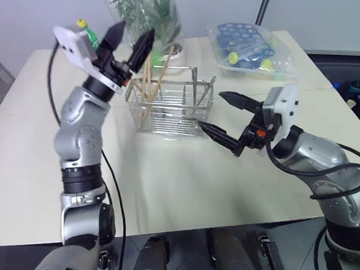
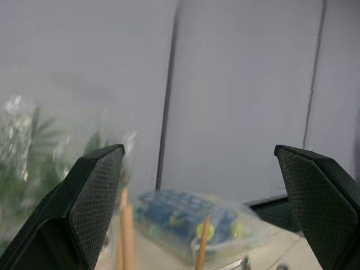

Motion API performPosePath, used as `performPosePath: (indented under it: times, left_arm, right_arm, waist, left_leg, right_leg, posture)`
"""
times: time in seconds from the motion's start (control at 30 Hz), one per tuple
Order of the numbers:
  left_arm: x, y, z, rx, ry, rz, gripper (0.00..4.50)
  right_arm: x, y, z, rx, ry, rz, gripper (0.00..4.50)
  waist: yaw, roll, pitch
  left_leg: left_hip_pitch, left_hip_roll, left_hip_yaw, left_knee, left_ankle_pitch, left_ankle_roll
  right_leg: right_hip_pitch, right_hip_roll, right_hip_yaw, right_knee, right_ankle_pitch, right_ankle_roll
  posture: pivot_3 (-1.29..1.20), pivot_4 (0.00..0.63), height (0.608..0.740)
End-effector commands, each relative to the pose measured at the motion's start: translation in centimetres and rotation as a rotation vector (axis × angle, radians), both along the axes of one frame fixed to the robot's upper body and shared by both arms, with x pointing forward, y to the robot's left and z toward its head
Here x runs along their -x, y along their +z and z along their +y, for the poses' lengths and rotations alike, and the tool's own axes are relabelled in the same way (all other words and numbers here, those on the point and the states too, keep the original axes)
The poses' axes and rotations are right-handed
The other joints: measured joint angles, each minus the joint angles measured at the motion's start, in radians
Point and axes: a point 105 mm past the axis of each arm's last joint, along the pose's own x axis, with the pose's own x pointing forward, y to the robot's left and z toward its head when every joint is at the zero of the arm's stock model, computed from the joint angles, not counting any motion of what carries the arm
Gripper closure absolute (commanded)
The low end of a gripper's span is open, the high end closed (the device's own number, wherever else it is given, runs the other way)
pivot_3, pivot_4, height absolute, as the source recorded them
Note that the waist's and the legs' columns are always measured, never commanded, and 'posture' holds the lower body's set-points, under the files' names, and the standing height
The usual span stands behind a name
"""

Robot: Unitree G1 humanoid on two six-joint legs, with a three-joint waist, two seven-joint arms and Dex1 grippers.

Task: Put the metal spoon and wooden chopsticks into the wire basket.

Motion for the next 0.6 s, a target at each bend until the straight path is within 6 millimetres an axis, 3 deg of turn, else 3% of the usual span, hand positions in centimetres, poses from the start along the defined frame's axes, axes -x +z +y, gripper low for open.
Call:
performPosePath:
  times: [0.03,0.17,0.43,0.53,0.6]
  left_arm:
    - [1.2,2.5,1.3,-0.062,0.043,-0.045,0.02]
    - [2.3,2.0,2.4,-0.145,0.037,0.008,0.02]
    - [5.4,-2.6,5.6,-0.357,0.094,0.173,0.02]
    - [6.3,-4.3,5.9,-0.379,0.098,0.227,0.02]
    - [7.1,-6.7,5.8,-0.406,0.101,0.284,0.02]
  right_arm:
    - [0.4,1.3,-0.4,0.021,0.029,-0.050,0.00]
    - [0.4,1.8,-1.2,0.030,0.048,-0.049,0.00]
    - [-0.2,2.1,-2.6,-0.018,0.058,0.025,0.00]
    - [-0.5,1.9,-2.8,-0.040,0.058,0.055,0.00]
    - [-0.6,1.2,-3.0,-0.040,0.062,0.088,0.00]
  waist:
    - [-0.001,0.000,0.000]
    - [-0.002,0.001,0.000]
    - [-0.001,0.001,0.001]
    - [0.000,0.001,0.001]
    - [0.003,0.001,0.001]
  left_leg:
    - [0.000,0.000,0.000,0.000,0.000,0.000]
    - [0.000,0.000,0.000,0.000,0.000,0.000]
    - [0.000,0.001,0.000,-0.001,0.000,0.000]
    - [0.000,0.001,0.000,-0.001,0.000,0.000]
    - [0.000,0.001,0.000,-0.001,0.000,0.001]
  right_leg:
    - [0.000,0.000,0.000,0.000,0.000,0.000]
    - [0.000,0.000,0.000,0.000,0.000,0.000]
    - [0.000,0.000,0.000,0.000,0.000,0.000]
    - [0.000,0.000,0.000,-0.001,0.000,0.000]
    - [0.000,0.000,0.000,-0.001,0.000,-0.001]
  posture:
    - [0.00,0.150,0.740]
    - [0.00,0.150,0.740]
    - [0.00,0.150,0.740]
    - [0.00,0.150,0.740]
    - [0.00,0.150,0.740]
